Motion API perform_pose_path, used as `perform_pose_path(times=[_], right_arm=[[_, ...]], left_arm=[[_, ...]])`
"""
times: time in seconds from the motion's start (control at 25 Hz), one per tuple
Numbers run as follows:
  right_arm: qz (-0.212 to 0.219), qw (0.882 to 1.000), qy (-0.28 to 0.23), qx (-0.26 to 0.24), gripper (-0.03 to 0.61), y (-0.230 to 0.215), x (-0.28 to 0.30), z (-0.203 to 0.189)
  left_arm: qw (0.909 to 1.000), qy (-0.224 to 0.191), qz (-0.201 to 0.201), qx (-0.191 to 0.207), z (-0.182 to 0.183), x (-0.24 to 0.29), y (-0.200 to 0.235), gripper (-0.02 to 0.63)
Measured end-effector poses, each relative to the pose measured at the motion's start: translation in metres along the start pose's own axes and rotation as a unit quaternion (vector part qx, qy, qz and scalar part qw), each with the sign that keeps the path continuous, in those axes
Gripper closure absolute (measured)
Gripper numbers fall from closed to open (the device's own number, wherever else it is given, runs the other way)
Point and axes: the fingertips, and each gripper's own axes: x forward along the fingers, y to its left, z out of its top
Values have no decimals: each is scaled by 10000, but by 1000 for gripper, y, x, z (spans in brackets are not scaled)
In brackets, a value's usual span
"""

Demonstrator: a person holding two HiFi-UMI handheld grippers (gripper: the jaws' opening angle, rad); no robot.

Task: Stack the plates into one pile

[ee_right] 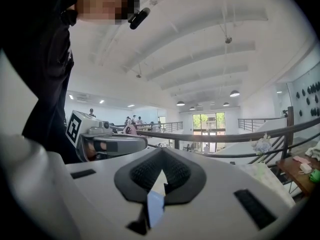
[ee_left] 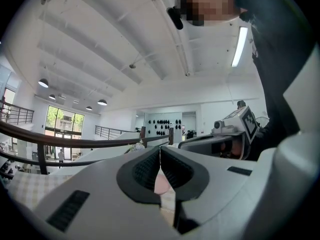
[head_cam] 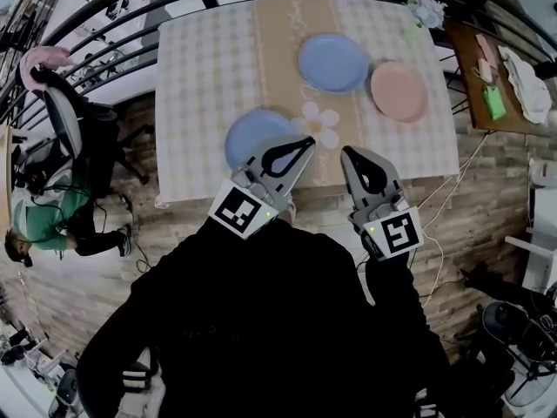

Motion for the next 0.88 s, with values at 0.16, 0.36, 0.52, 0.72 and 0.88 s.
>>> perform_pose_path(times=[0.16,0.36,0.52,0.72,0.88], right_arm=[[-70,9999,123,42,572,-20,21,-3],[-74,9997,227,61,572,-37,40,-9],[21,9993,363,68,572,-50,48,-17],[379,9978,539,108,572,-62,63,-35],[653,9963,554,44,572,-73,71,-43]], left_arm=[[10000,-24,-46,-31,3,16,25,592],[10000,-9,-8,-22,0,27,47,592],[9999,15,136,-74,-3,33,56,592],[9989,-14,458,-68,-6,36,67,592],[9974,-105,708,-100,-10,36,74,592]])
